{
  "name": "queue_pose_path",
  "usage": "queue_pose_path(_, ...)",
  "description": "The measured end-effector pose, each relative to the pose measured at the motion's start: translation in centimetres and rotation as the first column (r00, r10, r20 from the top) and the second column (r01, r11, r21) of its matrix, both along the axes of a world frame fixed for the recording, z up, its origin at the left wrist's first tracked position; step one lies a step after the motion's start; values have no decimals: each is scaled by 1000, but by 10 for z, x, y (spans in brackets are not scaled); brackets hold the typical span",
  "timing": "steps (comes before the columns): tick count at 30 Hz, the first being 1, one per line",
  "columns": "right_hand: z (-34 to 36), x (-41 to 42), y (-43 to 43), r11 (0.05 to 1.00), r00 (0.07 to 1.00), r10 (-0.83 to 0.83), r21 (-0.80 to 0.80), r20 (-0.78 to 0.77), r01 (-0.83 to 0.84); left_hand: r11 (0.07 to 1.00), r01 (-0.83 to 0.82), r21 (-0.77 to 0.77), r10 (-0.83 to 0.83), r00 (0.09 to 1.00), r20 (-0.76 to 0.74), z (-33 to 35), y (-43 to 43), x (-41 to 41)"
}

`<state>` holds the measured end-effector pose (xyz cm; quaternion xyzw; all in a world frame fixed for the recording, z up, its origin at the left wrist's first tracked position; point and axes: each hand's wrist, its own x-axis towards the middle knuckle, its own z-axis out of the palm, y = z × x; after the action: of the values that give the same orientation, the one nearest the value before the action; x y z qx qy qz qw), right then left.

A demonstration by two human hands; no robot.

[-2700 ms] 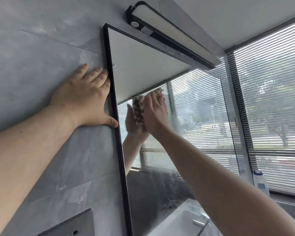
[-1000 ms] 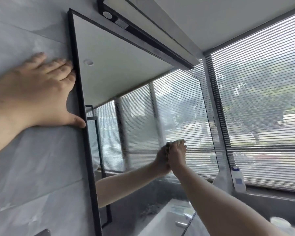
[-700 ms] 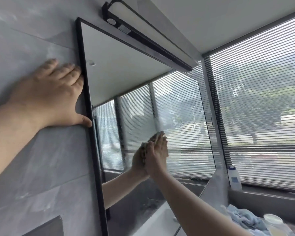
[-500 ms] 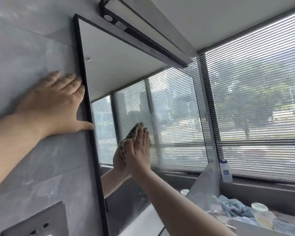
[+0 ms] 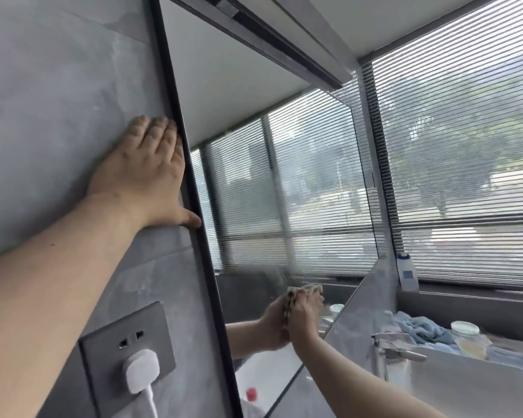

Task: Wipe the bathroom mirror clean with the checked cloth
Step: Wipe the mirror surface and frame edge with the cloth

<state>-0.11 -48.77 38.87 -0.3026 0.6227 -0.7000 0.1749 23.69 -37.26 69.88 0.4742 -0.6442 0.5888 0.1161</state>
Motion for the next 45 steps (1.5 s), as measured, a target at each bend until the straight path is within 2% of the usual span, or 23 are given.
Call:
queue_pose_path(2, 18, 10, -3, 998, 998, -67, 4, 13, 67, 1000, 11, 3, -11, 1000, -6, 0, 0, 0)
queue_pose_path(6, 82, 42, 28, 981, 957, -63, -192, -282, 8, 999, 39, -7, -39, 999, -6, 0, -1, 0)
queue_pose_path(10, 138, 83, 54, 954, 837, -48, -273, -545, -123, 998, 66, -13, -66, 998, -3, 0, -1, 1)
queue_pose_path(12, 147, 94, 57, 947, 790, -50, -280, -611, -156, 997, 73, -13, -73, 997, -5, 0, 0, 1)
queue_pose_path(15, 135, 86, 52, 953, 735, -103, -277, -671, -119, 996, 90, -13, -91, 996, -11, 0, 0, 1)
queue_pose_path(17, 110, 75, 47, 963, 767, -99, -255, -633, -86, 996, 92, -12, -92, 996, -15, 0, 0, 1)
queue_pose_path(20, 55, 53, 37, 987, 868, -44, -157, -495, -40, 996, 90, -9, -90, 996, -17, -1, 0, 1)
queue_pose_path(24, -24, 28, 23, 1000, 990, 0, 7, -141, 1, 994, 106, -14, -106, 994, -13, 0, 1, 1)
queue_pose_path(26, -50, 21, 20, 997, 1000, 16, 73, -16, -14, 994, 111, -20, -111, 994, -6, -1, 2, 1)
queue_pose_path(29, -59, 18, 21, 988, 1000, 10, 151, 26, -14, 992, 128, -18, -128, 992, -6, 0, 2, 2)
queue_pose_path(31, -51, 23, 19, 992, 998, -13, 129, 65, 5, 991, 133, -15, -133, 991, -7, 0, 3, 2)
queue_pose_path(33, -30, 34, 22, 999, 999, -27, 35, 33, 26, 991, 135, -13, -135, 991, -10, 0, 4, 2)
queue_pose_path(37, 34, 60, 42, 989, 957, -46, -146, -288, 3, 990, 142, 0, -142, 990, -21, -1, 4, 3)
queue_pose_path(39, 65, 66, 46, 977, 926, -36, -208, -376, -46, 991, 137, 2, -137, 990, -22, -1, 4, 3)
queue_pose_path(42, 94, 51, 34, 968, 922, -40, -243, -385, -60, 992, 129, 3, -129, 991, -26, 0, 3, 2)
queue_pose_path(45, 91, 7, 9, 980, 945, -49, -200, -322, -17, 994, 112, -1, -112, 993, -24, 0, 1, 1)
